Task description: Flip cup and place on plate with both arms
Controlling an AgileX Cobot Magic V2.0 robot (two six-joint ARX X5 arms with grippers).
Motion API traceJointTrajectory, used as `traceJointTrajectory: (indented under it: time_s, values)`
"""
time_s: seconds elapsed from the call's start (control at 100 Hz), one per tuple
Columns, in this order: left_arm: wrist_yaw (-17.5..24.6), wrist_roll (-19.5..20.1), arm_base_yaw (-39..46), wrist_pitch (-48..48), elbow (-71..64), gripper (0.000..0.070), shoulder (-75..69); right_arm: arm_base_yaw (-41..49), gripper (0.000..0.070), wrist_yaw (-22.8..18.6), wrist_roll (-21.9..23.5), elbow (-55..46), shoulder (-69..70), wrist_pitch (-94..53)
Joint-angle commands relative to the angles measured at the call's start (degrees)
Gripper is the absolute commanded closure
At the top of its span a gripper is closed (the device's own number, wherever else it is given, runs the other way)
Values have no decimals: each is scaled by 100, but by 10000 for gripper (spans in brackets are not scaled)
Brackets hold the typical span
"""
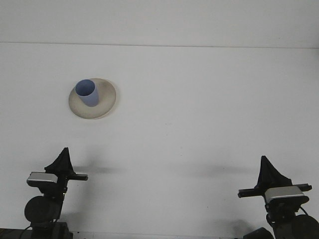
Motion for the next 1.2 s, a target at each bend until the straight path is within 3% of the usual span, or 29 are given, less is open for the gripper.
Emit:
traceJointTrajectory:
  time_s: [0.0,0.71,0.89,1.05,1.19]
  values:
    - [-13,94,-9,81,-111,687,-11,9,700,2,59,4,-13,52]
    - [-13,94,-9,83,-109,687,-11,9,700,0,57,4,-13,52]
    - [-13,94,-9,81,-109,687,-11,-439,700,37,-490,-149,-74,72]
    - [-13,94,-9,83,-109,687,-11,-1333,700,-540,-1163,-999,-466,590]
    - [-13,94,-9,83,-109,687,-11,-1919,700,-1156,-1322,-1880,-678,1147]
